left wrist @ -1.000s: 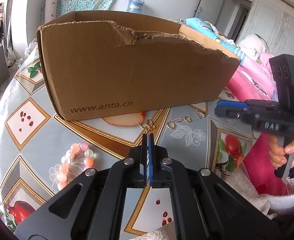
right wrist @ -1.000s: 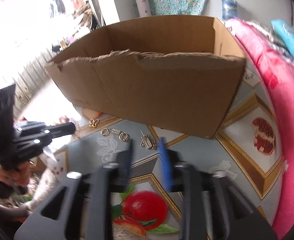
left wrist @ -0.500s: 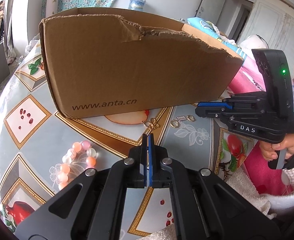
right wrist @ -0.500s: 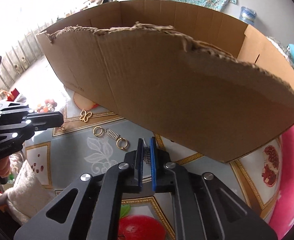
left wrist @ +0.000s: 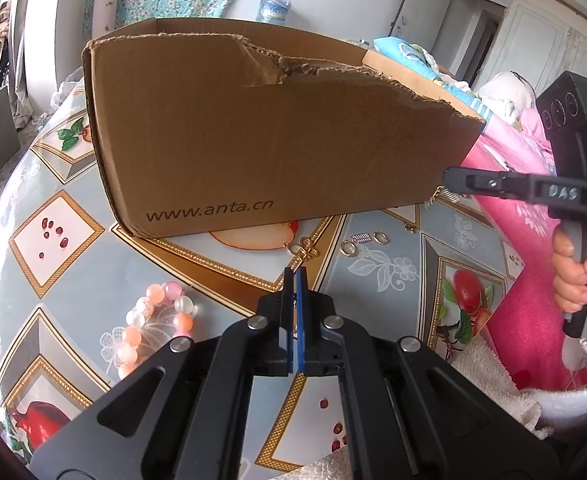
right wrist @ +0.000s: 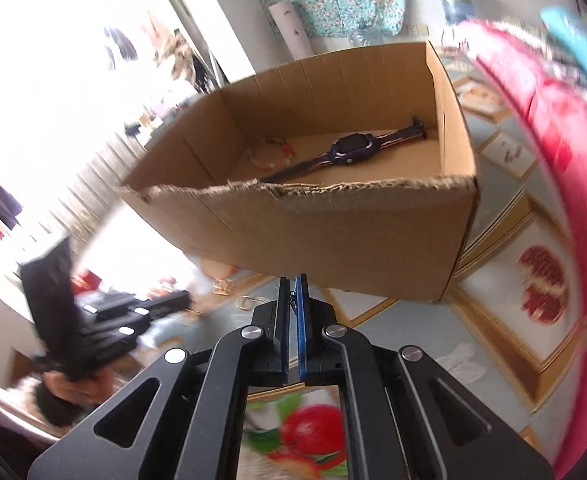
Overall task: Organize jewelry
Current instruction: 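Carry both items over the box and open both grippers inside it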
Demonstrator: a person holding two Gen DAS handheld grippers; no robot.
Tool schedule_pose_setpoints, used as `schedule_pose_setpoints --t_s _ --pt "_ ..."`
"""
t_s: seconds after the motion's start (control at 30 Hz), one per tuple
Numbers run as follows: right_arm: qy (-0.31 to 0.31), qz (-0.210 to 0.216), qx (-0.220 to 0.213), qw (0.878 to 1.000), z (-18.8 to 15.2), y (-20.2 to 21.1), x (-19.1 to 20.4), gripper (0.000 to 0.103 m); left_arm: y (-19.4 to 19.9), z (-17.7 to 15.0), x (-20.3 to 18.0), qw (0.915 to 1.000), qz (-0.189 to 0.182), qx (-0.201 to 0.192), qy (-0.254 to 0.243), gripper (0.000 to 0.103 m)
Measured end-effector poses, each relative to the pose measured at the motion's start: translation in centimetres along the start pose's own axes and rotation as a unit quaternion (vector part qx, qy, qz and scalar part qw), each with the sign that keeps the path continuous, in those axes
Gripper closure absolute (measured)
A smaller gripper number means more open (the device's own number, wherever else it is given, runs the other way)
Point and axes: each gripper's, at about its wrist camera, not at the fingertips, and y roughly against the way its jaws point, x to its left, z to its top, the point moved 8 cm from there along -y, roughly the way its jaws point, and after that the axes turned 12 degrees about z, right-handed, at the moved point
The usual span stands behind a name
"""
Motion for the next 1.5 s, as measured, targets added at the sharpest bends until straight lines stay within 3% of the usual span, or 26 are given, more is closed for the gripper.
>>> schedule_pose_setpoints --t_s 0.17,0.5,0.77,0.97,1.1,1.2,1.5 --pt "-0.026 0.032 -0.018 0.999 -0.1 0.8 0.2 0.100 0.8 0.2 0.1 0.9999 -0.003 -0.009 0.002 0.103" --pt "0.020 0.044 -0.042 0.998 0.8 2.5 3.5 0.100 5.8 2.2 0.7 0.9975 -0.036 -0.057 0.020 0.103" --pt "0.070 0.057 -0.077 0.993 4.6 4.8 6.0 0.100 11.4 7.2 0.2 0.9881 -0.092 -0.121 0.024 0.103" --pt "0.085 0.055 -0.069 0.992 8.8 4.2 5.8 0.100 11.4 12.4 -1.7 0.9854 -0.084 -0.148 -0.010 0.103" --pt "0.072 0.033 -0.031 0.996 11.0 1.7 3.6 0.100 7.5 15.1 -3.1 0.9902 -0.082 -0.110 -0.023 0.103" --pt "0.060 0.011 0.007 0.998 11.9 -0.4 1.5 0.100 3.1 16.3 -3.9 0.9951 -0.080 -0.054 -0.022 0.103" --pt "0.075 -0.061 0.075 0.993 12.8 -4.3 -2.2 0.099 -4.5 15.9 -5.5 0.9957 -0.077 0.039 -0.033 0.102"
